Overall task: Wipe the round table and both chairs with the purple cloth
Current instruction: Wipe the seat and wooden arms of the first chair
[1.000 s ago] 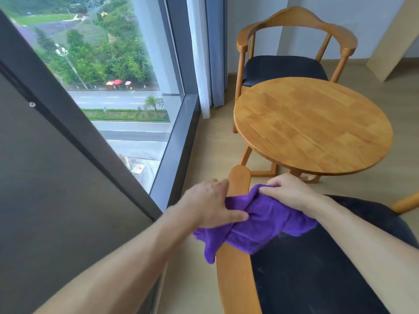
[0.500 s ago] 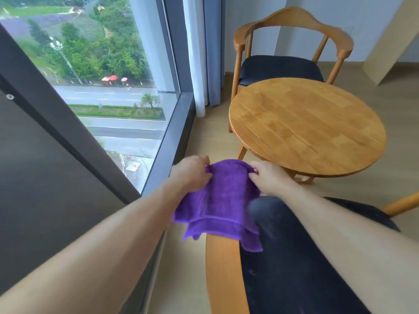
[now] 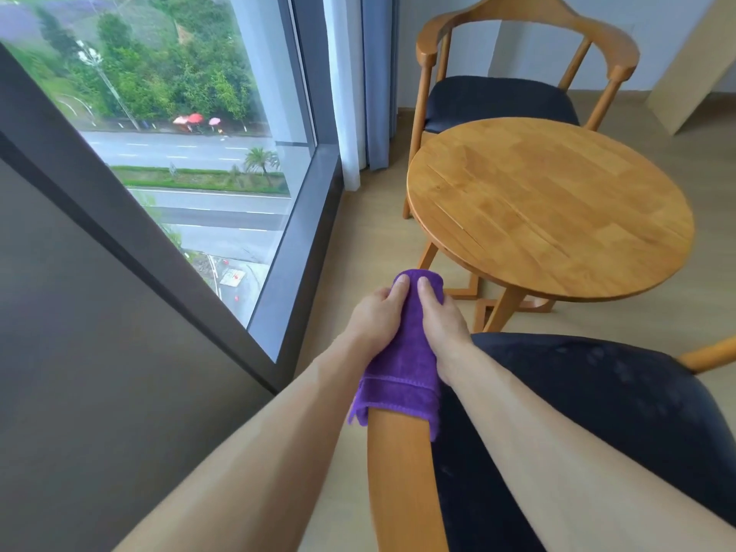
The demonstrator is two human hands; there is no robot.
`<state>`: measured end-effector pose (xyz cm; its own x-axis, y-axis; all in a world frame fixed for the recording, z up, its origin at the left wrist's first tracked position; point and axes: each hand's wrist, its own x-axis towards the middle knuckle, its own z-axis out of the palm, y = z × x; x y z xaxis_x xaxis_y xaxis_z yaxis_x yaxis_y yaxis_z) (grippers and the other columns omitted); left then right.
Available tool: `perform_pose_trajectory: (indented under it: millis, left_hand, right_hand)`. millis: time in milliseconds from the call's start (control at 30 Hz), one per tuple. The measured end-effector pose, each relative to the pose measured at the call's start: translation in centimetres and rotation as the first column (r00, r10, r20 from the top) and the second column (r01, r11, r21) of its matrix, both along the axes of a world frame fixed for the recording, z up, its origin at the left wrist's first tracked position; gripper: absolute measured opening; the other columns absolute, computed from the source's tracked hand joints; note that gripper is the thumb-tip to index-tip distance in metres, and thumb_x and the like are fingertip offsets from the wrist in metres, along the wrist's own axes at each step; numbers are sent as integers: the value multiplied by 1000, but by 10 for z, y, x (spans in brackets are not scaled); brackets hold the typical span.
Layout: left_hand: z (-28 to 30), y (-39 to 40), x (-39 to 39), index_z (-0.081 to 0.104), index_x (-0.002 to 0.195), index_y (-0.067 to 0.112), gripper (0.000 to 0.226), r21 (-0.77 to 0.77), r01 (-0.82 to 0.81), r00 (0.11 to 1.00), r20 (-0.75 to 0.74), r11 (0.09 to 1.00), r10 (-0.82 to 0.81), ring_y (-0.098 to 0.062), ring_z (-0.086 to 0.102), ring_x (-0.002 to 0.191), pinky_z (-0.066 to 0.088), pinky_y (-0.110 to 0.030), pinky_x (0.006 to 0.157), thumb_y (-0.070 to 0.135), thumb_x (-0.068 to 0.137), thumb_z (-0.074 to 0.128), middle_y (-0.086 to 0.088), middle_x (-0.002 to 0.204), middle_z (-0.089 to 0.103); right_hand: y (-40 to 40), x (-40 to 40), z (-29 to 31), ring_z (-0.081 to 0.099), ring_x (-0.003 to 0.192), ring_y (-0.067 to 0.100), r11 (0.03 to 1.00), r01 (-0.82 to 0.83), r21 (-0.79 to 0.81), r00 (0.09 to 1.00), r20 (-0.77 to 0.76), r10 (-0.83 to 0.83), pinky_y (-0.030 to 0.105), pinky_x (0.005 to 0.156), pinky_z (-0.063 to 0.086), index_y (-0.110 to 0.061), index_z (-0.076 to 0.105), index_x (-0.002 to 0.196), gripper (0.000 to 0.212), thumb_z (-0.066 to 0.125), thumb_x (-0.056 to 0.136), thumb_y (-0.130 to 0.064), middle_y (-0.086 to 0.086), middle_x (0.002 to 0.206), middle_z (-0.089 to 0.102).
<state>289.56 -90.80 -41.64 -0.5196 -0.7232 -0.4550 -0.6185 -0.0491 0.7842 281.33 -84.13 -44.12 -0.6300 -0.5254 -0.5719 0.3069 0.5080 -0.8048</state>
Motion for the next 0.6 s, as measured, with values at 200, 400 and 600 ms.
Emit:
perform_pose_trajectory:
  millis: [200, 400, 600]
  left_hand:
    - [-4, 20, 11, 57, 110, 9, 56, -238, -9, 995, 96, 971, 33, -31, 61, 99, 45, -38, 85, 57, 102, 30, -15, 110, 66]
    - [-3, 63, 43, 49, 107, 11, 46, -323, -58, 992, 90, 945, 91, -35, 62, 94, 46, -40, 80, 53, 103, 30, -16, 101, 67]
    - [6, 130, 95, 42, 96, 19, 33, -174, -176, 984, 3, 969, 179, -16, 52, 72, 35, -34, 69, 49, 104, 33, 6, 80, 54]
  right_hand:
    - [12, 18, 4, 63, 103, 30, 997, -23, 74, 987, -155, 34, 49, 93, 55, -13, 50, 132, 67, 38, 94, -67, 12, 120, 63]
    - [47, 52, 14, 60, 108, 31, 978, -74, 193, 959, -255, 123, 48, 97, 50, -7, 53, 127, 69, 33, 96, -66, 14, 119, 62]
    - [97, 94, 21, 58, 103, 24, 960, -124, 249, 915, -345, 208, 33, 83, 43, -10, 53, 123, 58, 37, 98, -60, 10, 118, 63]
